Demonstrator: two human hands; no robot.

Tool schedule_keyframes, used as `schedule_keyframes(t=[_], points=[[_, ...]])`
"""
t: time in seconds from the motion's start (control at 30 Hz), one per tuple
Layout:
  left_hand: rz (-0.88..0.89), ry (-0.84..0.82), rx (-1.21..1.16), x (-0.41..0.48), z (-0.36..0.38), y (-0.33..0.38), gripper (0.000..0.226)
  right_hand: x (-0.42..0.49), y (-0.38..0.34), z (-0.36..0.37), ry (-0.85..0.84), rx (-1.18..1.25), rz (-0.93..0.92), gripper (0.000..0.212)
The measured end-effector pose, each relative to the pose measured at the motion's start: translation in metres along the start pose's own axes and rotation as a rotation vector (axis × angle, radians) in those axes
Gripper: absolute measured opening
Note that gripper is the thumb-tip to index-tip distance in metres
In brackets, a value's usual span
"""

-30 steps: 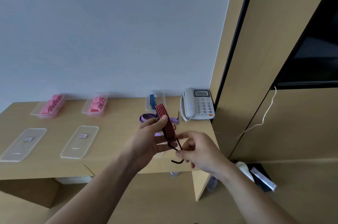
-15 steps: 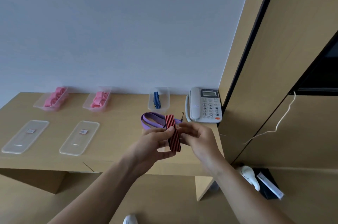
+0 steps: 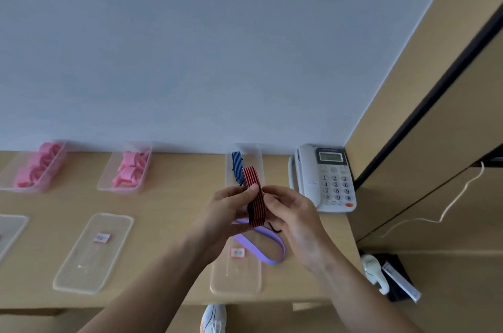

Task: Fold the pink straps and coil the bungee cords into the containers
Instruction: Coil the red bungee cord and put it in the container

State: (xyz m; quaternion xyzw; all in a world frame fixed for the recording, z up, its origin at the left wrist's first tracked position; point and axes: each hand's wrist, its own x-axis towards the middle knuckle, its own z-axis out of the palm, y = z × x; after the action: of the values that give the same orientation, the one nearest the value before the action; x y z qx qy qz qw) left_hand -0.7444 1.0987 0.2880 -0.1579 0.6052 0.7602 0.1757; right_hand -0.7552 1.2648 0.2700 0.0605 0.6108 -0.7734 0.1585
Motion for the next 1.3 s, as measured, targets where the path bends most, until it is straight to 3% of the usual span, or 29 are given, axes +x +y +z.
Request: schedule_keyframes(t=[0.13, 0.23, 0.4, 0.5, 0.63, 0.83, 1.1, 1.3], points=[[-0.061, 0.045, -0.044, 0.044, -0.022, 0.012, 0.038, 0.042, 0.006, 0.024, 0.066, -0.134, 0.008, 0.02], [-0.123, 0.063, -0.031, 0.074, -0.038, 0.017, 0.043, 0.071, 0.011, 0.038, 0.087, -0.08, 0.112, 0.022], [-0.143, 0.053, 0.106, 0.127, -0.06, 0.016, 0.031, 0.119, 0.015, 0.043, 0.24, -0.059, 0.213, 0.022], [-0.075, 0.143, 0.245, 0.156, -0.075, 0.012, 0.027, 0.145, 0.013, 0.042, 0.304, -0.057, 0.21, 0.025], [-0.052, 0.215, 0.42, 0.188, -0.092, 0.006, 0.026, 0.184, 0.02, 0.046, 0.5, -0.334, 0.149, 0.023], [-0.053, 0.159, 0.598, 0.207, -0.094, -0.005, 0.038, 0.21, 0.046, 0.074, 0.602, -0.76, 0.069, 0.028], [-0.052, 0.14, 0.63, 0.211, -0.102, -0.015, 0.041, 0.225, 0.064, 0.081, 0.577, -0.982, 0.116, 0.023], [-0.035, 0.127, 0.555, 0.211, -0.104, -0.02, 0.04, 0.223, 0.067, 0.075, 0.447, -1.194, 0.184, 0.025]])
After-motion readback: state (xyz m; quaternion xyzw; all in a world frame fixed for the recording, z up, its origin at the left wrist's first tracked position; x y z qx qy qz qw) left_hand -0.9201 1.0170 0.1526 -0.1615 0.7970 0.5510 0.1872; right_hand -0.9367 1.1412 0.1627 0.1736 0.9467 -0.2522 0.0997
